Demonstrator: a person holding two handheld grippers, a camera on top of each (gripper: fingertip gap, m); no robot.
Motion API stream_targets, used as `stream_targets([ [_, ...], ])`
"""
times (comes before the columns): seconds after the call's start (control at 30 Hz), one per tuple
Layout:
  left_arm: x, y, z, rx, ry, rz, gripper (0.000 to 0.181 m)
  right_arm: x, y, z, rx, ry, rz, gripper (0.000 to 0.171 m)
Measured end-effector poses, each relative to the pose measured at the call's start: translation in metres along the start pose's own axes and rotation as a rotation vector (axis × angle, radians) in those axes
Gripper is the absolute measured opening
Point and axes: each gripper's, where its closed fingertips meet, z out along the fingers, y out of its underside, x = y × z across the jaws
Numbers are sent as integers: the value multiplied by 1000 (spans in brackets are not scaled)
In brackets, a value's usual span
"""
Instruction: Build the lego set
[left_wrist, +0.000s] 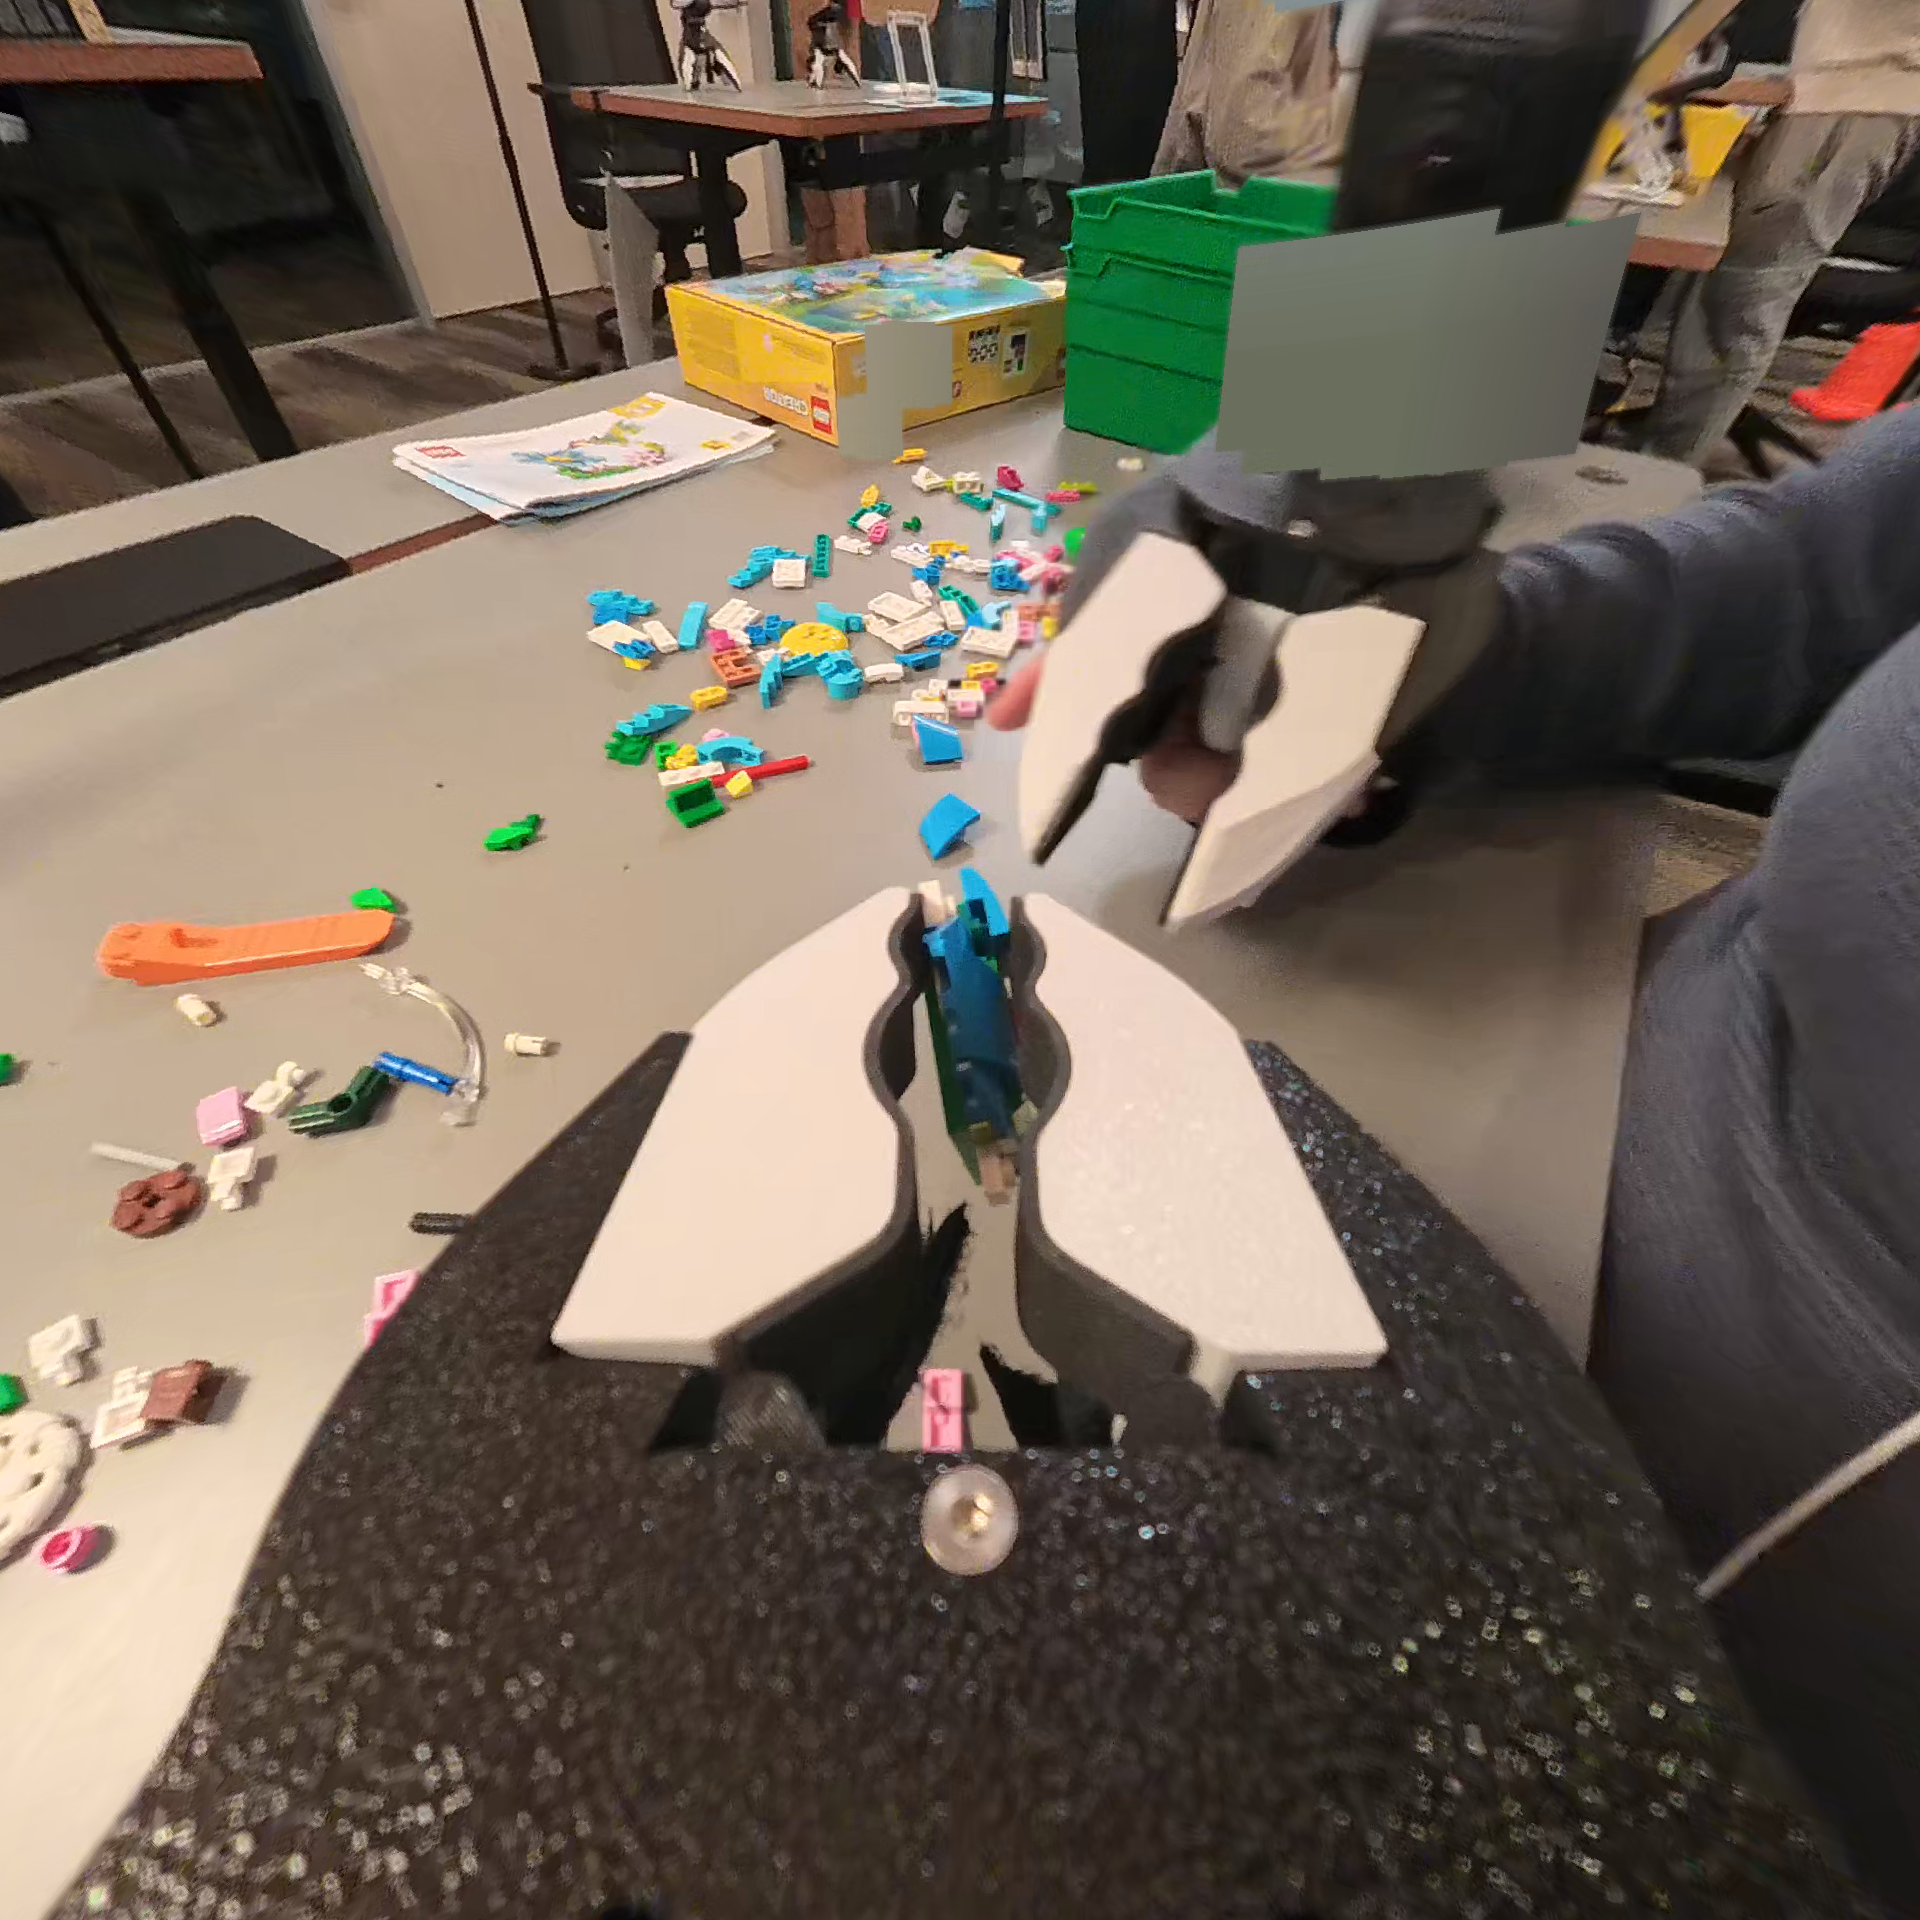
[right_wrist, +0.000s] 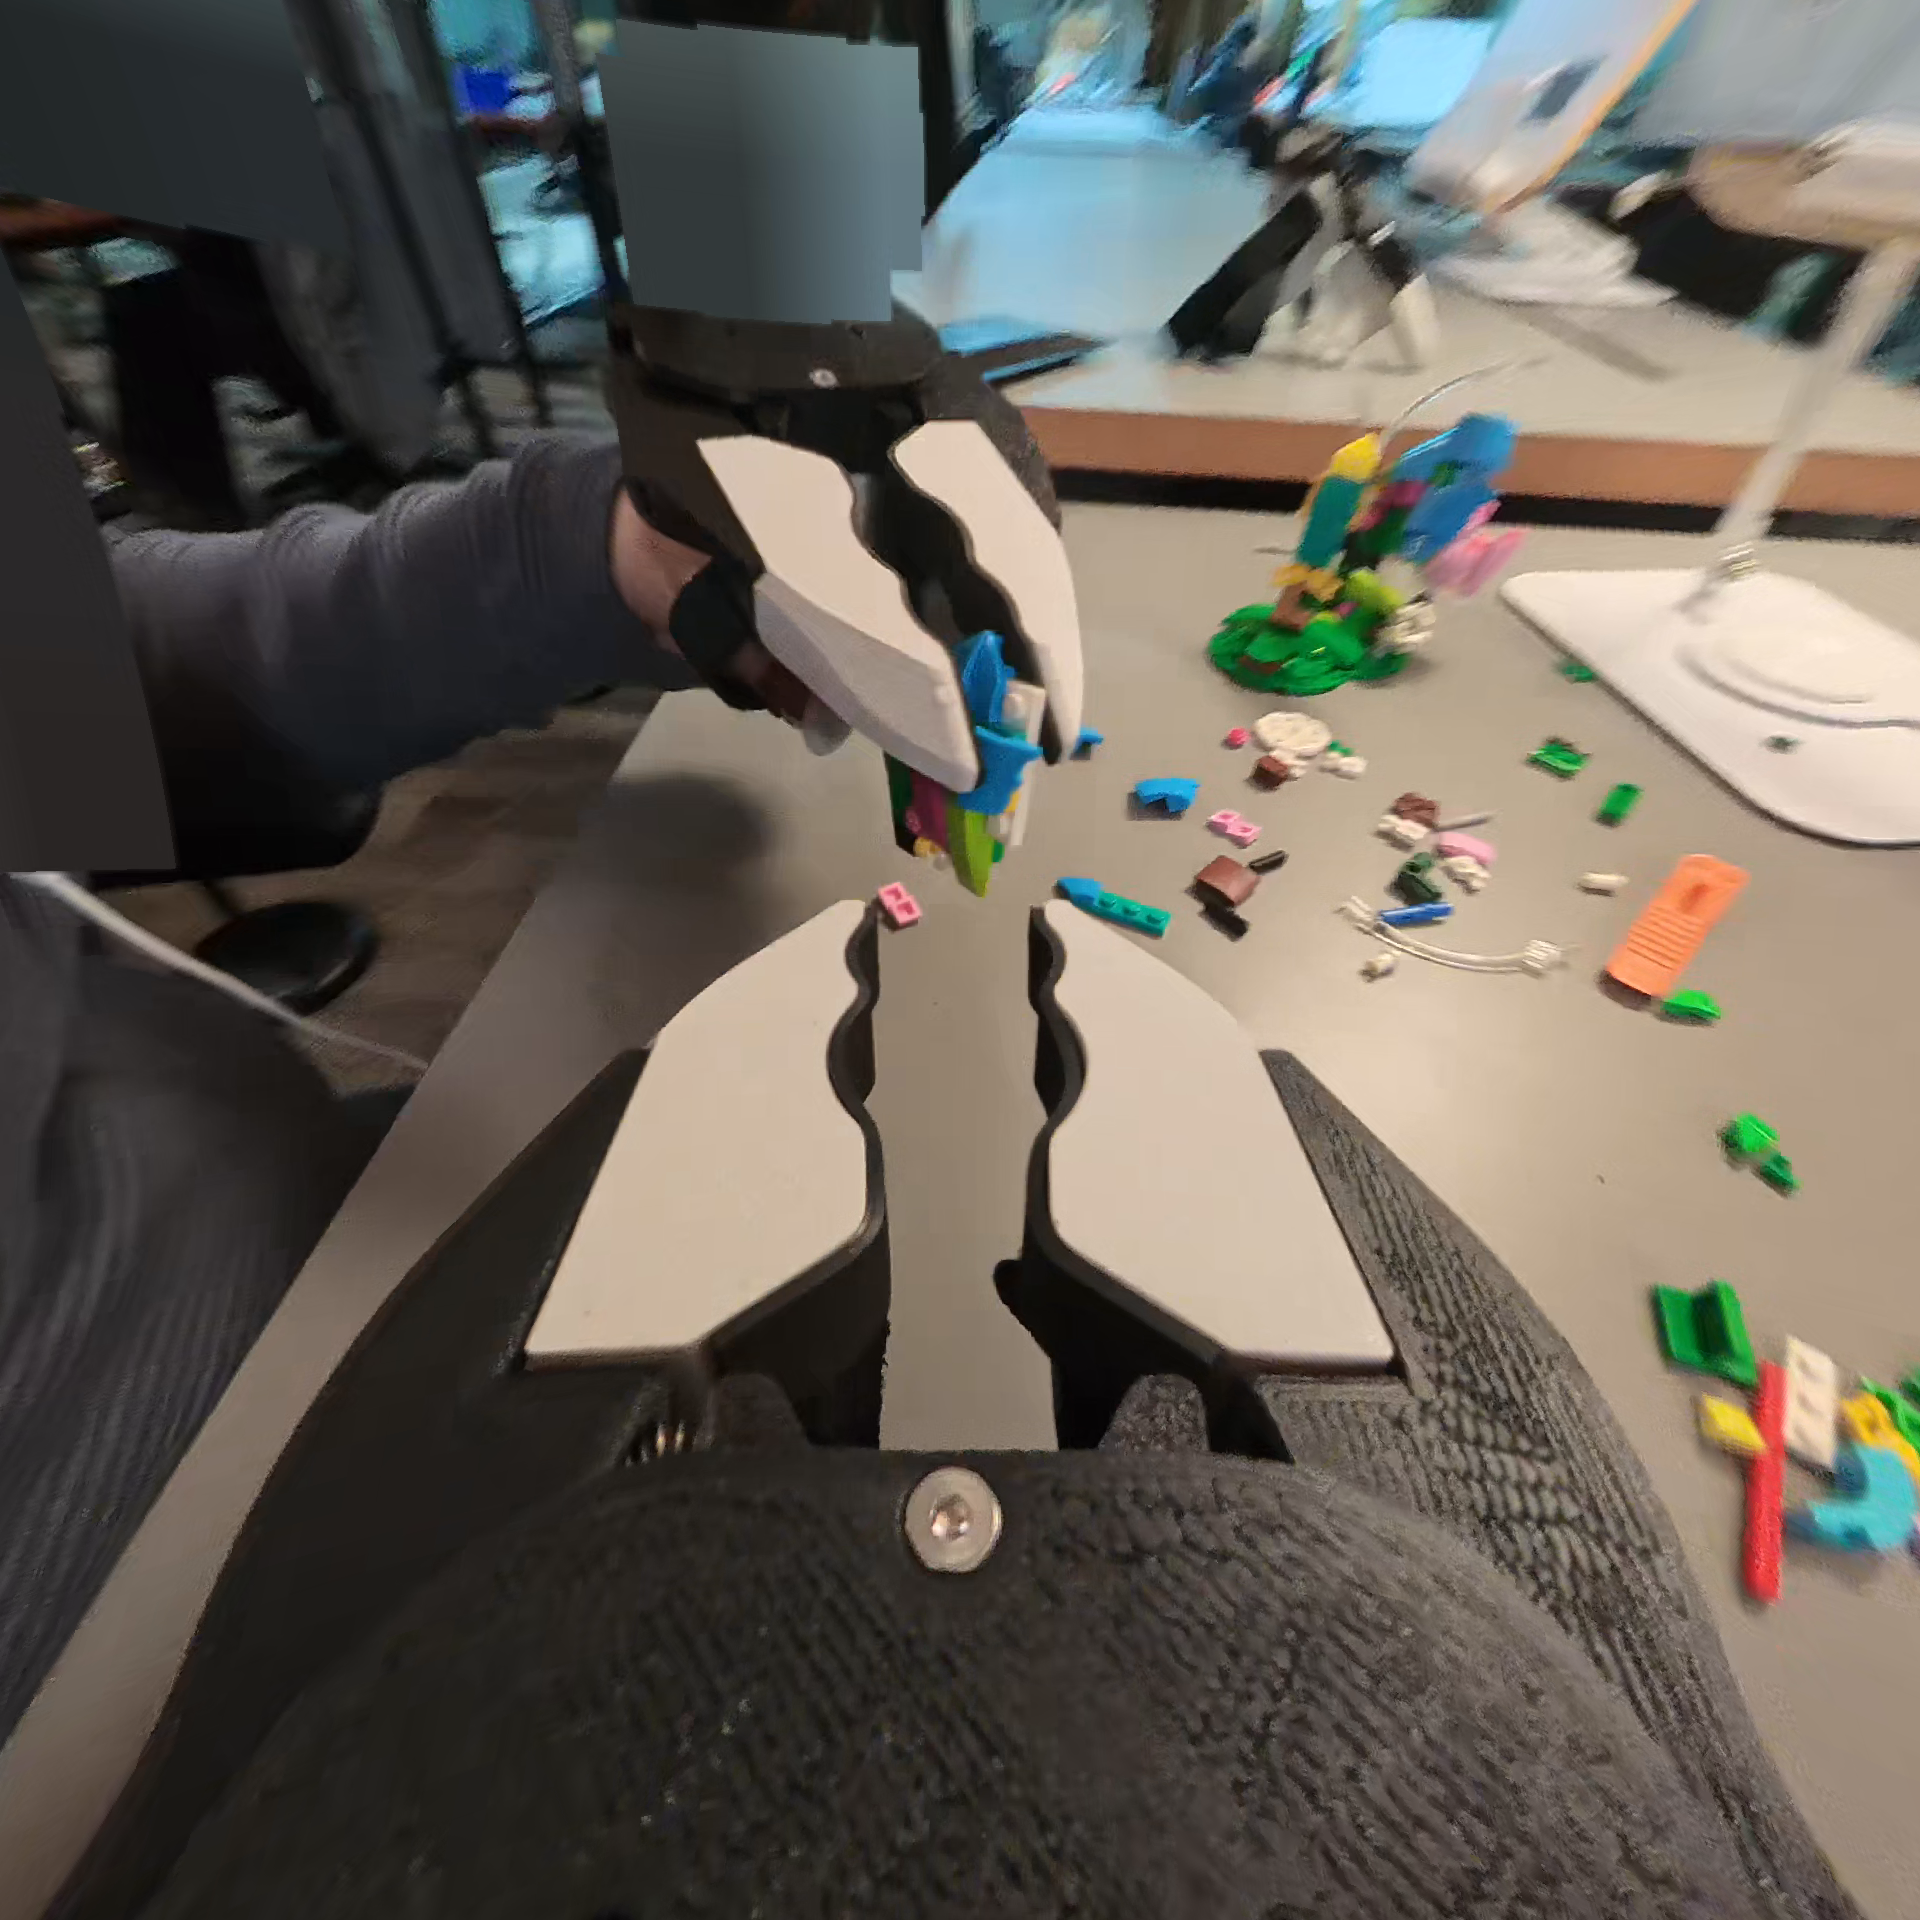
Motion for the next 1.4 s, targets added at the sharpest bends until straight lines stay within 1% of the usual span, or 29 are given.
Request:
stream_targets([
  [0.13, 2, -4, 2, -18, -36, 67, 14, -12, -10, -15, 17, 191, -20, 27],
  [0.2, 3, -6, 6, -21, -54, 101, 14, -11, -17, -23, 53, 273, -71, 27],
  [0.27, 0, -8, 9, -8, -107, 148, 14, 1, -14, -29, 64, 385, -179, 26],
  [0.33, -5, -11, 10, 21, -179, 185, 14, 19, -14, -38, 142, 533, -233, 25],
  [0.47, -7, -12, 12, 28, -249, 244, 14, 29, -19, -45, 222, 603, -228, 24],
  [0.53, -11, -16, 10, 69, -301, 256, 14, 34, -21, -51, 250, 640, -232, 23],
  [0.63, -20, -18, 8, 135, -372, 251, 14, 37, -17, -50, 255, 636, -213, 21],
  [0.77, -25, -22, 4, 237, -410, 225, 14, 38, -18, -51, 268, 645, -224, 20],
  [0.9, -28, -22, 7, 261, -430, 226, 14, 35, -20, -51, 282, 634, -242, 19],
  [1.03, -29, -24, 13, 273, -456, 280, 14, 34, -22, -53, 307, 626, -242, 18],
  [1.23, -32, -23, 14, 309, -442, 237, 14, 33, -23, -55, 327, 606, -226, 18],
  [1.4, -27, -17, 20, 305, -372, 167, 14, 31, -24, -54, 325, 608, -252, 17],
])
